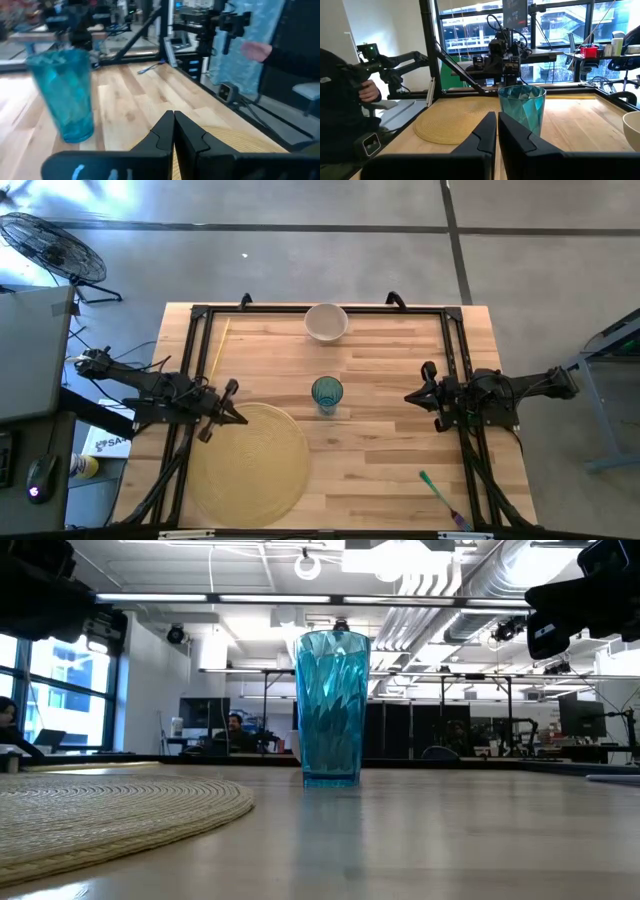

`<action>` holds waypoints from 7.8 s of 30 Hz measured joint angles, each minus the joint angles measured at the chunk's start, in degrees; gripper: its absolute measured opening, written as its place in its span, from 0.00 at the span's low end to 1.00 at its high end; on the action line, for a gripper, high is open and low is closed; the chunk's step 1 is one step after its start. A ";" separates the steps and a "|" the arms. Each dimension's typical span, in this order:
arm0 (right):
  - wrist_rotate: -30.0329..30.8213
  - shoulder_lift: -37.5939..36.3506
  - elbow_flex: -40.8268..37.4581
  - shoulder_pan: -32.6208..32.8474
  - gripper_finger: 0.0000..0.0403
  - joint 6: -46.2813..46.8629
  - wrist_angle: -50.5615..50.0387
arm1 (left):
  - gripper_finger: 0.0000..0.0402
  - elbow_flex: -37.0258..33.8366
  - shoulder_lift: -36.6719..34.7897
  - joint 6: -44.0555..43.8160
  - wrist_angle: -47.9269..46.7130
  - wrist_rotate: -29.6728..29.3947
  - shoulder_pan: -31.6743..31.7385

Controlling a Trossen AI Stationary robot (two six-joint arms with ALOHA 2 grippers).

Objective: Pick & Place Utensil
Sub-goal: Put the blue cup on the woven mat, then put the white bowl in the middle of the woven mat

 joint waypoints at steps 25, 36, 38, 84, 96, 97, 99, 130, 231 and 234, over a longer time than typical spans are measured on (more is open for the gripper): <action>11.42 1.20 0.00 -0.02 0.03 3.93 20.29 | 0.00 0.00 0.04 -6.49 -1.63 -5.41 0.00; 16.98 16.81 0.01 0.19 0.03 5.54 31.36 | 0.00 0.00 0.04 -8.30 -1.64 -5.39 0.00; 16.97 20.53 0.24 0.63 0.03 6.78 31.44 | 0.00 0.00 0.04 -8.25 -1.64 -5.42 -0.02; 18.95 84.05 20.92 3.24 0.82 13.23 37.86 | 0.00 0.00 0.02 -9.62 0.64 -16.30 0.00; 17.22 98.56 29.49 0.73 0.99 9.74 37.77 | 0.00 0.00 0.03 -10.68 0.72 -17.53 -0.01; 17.22 99.38 30.45 0.70 0.99 9.06 37.81 | 0.00 0.00 0.03 -10.68 0.72 -17.83 0.00; 16.96 100.57 32.22 0.73 0.98 7.23 37.82 | 0.00 0.00 0.03 -10.70 0.68 -18.15 0.00; 17.96 114.13 43.20 -0.91 0.86 4.86 51.00 | 0.00 0.30 0.02 -11.73 -1.00 -17.31 0.00; 17.51 113.58 71.61 1.64 0.97 5.11 -1.81 | 0.00 12.15 0.03 -18.96 -29.70 -17.67 -0.02; 16.54 109.04 71.63 1.64 0.96 6.41 -6.48 | 0.00 12.15 0.02 -18.99 -29.77 -17.67 0.00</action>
